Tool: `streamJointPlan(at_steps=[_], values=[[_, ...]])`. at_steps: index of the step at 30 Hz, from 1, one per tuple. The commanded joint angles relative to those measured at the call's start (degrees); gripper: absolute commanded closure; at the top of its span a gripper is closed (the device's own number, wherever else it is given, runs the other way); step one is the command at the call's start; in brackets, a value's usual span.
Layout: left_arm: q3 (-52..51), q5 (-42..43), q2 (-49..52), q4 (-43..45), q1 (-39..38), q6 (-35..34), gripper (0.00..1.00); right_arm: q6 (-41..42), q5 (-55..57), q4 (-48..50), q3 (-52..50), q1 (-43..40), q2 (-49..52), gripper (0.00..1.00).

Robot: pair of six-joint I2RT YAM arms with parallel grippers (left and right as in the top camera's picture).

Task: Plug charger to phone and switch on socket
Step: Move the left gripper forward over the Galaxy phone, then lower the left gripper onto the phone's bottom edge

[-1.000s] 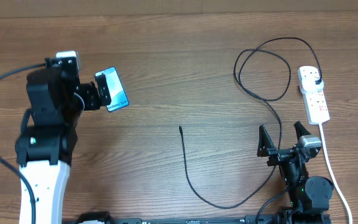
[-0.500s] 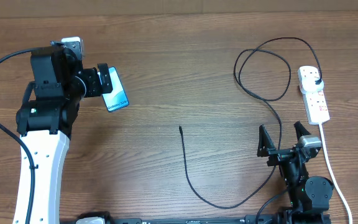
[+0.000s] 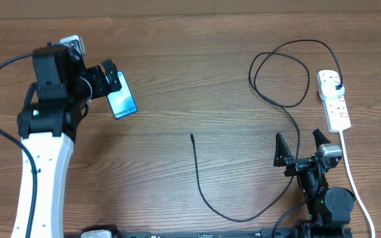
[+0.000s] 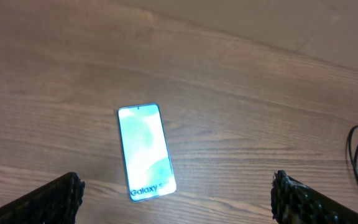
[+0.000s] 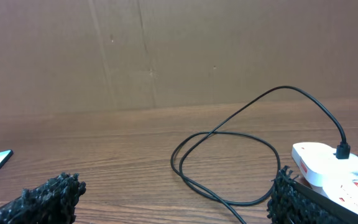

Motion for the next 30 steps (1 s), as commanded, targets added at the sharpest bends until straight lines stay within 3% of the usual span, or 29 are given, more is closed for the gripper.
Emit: streamJointPlan(at_steps=[1, 13, 30], values=[[5.9, 0.5, 5.2, -2.9, -0.1, -4.3, 0.00, 0.2, 0.8, 0.2, -0.6, 0.2, -0.6, 0.00], [28.2, -0.9, 25.6, -20.7, -0.2, -7.7, 0.00, 0.2, 0.8, 0.2, -0.6, 0.2, -0.6, 0.00], [30.1, -0.9, 39.5, -23.4, -0.5, -8.0, 0.00, 0.2, 0.8, 0.2, -0.6, 0.2, -0.6, 0.00]])
